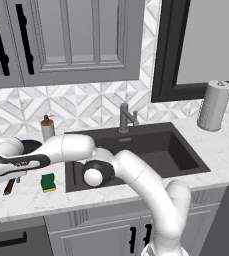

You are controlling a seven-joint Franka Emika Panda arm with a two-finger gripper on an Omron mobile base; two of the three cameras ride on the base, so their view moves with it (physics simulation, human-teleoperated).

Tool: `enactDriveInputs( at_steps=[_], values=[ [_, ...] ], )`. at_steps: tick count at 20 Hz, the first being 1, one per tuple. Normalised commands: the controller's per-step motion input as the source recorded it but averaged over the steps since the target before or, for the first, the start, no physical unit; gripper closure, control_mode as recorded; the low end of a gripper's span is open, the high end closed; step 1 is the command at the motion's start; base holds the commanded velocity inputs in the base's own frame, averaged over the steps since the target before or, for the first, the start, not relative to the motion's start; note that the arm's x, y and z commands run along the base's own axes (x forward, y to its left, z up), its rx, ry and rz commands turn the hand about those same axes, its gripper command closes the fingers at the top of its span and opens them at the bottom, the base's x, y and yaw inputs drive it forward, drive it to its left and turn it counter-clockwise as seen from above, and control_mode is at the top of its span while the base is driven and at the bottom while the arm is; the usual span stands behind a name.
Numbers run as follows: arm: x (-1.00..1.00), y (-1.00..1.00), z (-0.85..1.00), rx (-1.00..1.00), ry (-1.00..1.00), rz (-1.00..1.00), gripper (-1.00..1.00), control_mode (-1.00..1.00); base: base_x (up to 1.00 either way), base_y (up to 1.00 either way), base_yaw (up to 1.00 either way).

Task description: Pick the pan and sponge and place them into the sink. Then turn on the water.

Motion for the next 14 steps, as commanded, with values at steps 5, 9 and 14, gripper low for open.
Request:
enactDriveInputs(
  at_steps=[5, 9, 14],
  values=[
    [0.00, 0.00, -0.01, 0.00, 0.00, 0.00, 1.00, -1.00, 0.00, 0.00, 0.00],
    [0.00, 0.00, -0.21, -0.01, 0.04, 0.00, 1.00, -1.00, 0.00, 0.00, 0.00],
    [0.00, -0.04, -0.23, 0.00, 0.02, 0.00, 1.00, -1.00, 0.00, 0.00, 0.00]
  ],
)
